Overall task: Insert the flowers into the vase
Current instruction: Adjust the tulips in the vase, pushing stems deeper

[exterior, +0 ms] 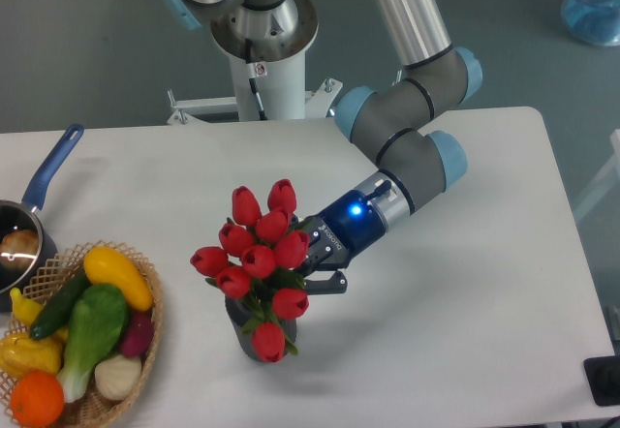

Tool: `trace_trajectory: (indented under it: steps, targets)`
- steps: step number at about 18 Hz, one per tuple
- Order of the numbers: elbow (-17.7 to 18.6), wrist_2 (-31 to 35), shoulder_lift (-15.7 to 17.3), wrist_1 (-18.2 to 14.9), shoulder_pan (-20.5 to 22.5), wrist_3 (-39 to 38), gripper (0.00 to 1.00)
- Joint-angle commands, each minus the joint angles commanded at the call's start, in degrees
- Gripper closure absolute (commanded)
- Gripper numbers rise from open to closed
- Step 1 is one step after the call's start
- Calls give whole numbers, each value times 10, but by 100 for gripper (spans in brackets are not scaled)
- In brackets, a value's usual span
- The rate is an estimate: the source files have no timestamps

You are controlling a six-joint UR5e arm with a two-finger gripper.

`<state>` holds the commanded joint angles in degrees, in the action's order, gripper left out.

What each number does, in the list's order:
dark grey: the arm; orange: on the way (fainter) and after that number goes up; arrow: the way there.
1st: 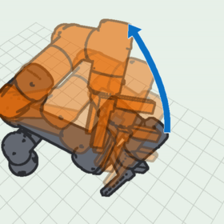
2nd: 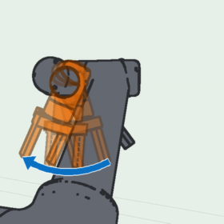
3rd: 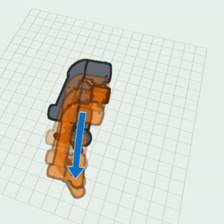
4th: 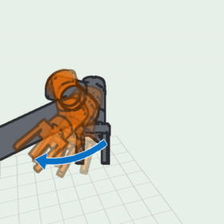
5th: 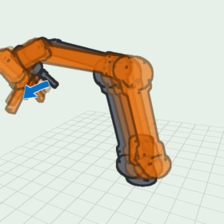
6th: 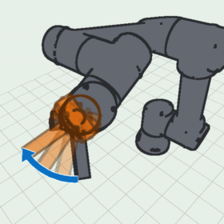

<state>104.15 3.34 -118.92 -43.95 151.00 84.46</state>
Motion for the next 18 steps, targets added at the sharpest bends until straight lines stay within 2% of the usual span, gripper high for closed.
trace_trajectory:
  steps: [18]
  targets:
    - [9, 1, -15, 0, -1, 33, 80]
